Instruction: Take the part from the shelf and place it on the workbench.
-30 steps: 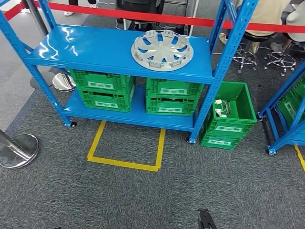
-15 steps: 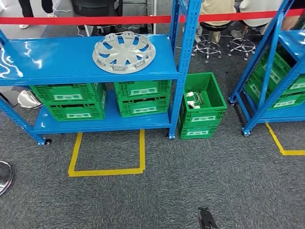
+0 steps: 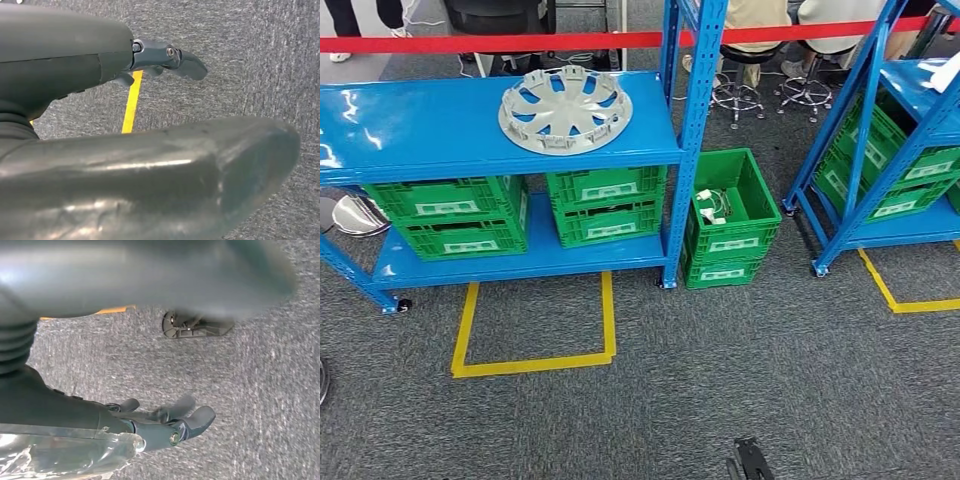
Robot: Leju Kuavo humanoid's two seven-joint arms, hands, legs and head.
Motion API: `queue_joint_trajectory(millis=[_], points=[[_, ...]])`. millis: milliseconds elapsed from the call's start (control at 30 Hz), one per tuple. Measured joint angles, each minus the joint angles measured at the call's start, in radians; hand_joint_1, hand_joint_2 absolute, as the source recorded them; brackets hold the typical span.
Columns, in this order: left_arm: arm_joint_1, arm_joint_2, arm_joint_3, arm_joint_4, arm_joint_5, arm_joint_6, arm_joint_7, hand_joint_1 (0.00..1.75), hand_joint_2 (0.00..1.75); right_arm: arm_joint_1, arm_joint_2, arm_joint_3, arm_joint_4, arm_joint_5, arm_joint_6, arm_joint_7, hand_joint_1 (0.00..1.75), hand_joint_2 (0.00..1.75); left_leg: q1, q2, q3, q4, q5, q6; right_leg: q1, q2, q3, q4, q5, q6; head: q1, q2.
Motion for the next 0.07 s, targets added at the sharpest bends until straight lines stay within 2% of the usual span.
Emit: queue_joint_trajectory(millis=[67], points=[[0.0, -0.001, 0.0, 0.0, -0.001, 0.0, 0.0, 0.0, 0.0, -0.002, 0.0, 0.0, 0.0, 0.0, -0.002, 0.002, 0.0, 1.75, -0.002, 0.001, 0.001, -0.002, 0.0, -0.009, 0.004, 0.0, 0.009, -0.016, -0.001, -0.006, -0.001, 0.0]])
